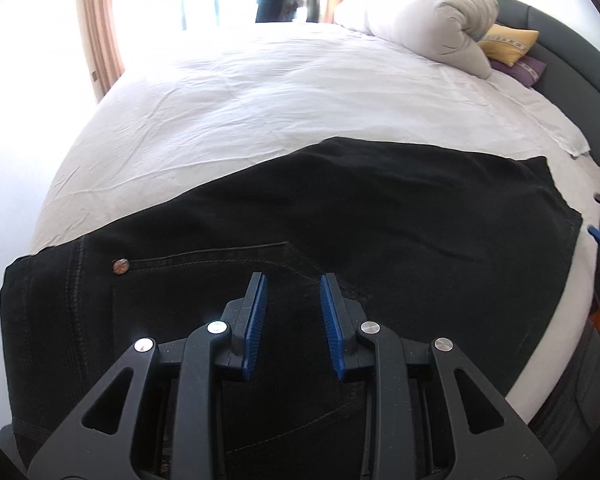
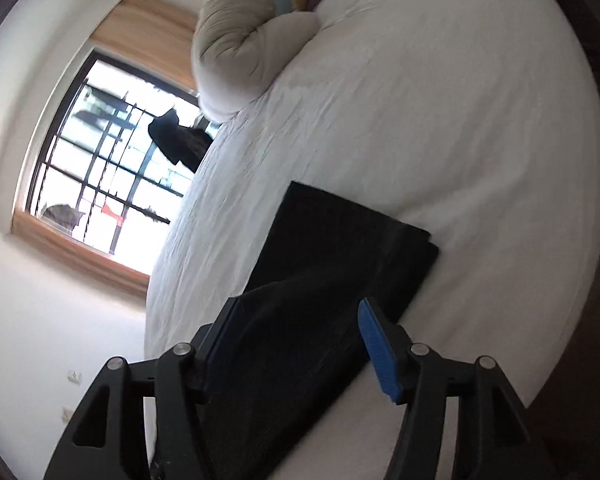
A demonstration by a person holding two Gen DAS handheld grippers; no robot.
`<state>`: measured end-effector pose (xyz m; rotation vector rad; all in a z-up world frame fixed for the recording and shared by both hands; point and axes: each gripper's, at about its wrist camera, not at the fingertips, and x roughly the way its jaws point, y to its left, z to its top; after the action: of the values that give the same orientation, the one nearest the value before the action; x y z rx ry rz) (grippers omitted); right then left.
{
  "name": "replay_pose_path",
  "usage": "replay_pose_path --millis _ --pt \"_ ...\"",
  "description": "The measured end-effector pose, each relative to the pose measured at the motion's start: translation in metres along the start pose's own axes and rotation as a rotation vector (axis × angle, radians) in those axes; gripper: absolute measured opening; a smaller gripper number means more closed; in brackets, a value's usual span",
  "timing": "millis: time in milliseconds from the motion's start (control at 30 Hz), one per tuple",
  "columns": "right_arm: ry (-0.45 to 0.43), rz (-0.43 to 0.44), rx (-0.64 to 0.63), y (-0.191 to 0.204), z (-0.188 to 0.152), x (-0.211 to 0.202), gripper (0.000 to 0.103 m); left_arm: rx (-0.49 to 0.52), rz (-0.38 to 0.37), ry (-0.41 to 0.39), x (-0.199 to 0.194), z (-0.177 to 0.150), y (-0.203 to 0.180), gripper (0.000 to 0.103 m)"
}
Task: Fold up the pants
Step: 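Grasp the side edge of the folded black jeans with the right gripper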
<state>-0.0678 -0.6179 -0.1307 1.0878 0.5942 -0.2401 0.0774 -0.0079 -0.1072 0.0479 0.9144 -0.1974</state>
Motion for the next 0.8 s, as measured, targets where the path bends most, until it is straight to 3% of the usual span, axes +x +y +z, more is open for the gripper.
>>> replay_pose_path --millis 67,133,200,333,467,633,767,800 --pt "-0.016 0.005 0.146 -0.031 0.005 -0.004 0.063 -0.017 0.004 0.019 0.004 -0.002 0.007 0.026" --pt "0.003 -0.025 0.22 -0.053 0.01 0.0 0.063 -0.027 0.004 0.03 0.006 -0.005 0.009 0.026" --pt "0.019 0.01 0.272 -0.067 0.009 0.002 0.063 -0.029 0.0 0.033 0.008 -0.006 0.007 0.026" --pt "0.053 0.002 0.271 -0.065 0.012 0.009 0.063 -0.025 -0.023 0.059 0.018 -0.011 0.004 0.041" --pt "0.101 -0.016 0.257 -0.057 0.014 0.02 0.063 -0.043 -0.05 0.064 0.022 -0.016 0.004 0.042" --pt "0.111 0.031 0.299 -0.059 0.016 0.027 0.062 -0.072 -0.087 0.063 0.026 -0.021 0.013 0.043" --pt "0.136 0.053 0.285 -0.057 0.017 0.036 0.048 -0.058 -0.073 0.071 0.032 -0.024 0.009 0.043" --pt "0.136 0.06 0.284 -0.057 0.018 0.041 0.038 -0.067 -0.084 0.075 0.033 -0.024 0.011 0.043"
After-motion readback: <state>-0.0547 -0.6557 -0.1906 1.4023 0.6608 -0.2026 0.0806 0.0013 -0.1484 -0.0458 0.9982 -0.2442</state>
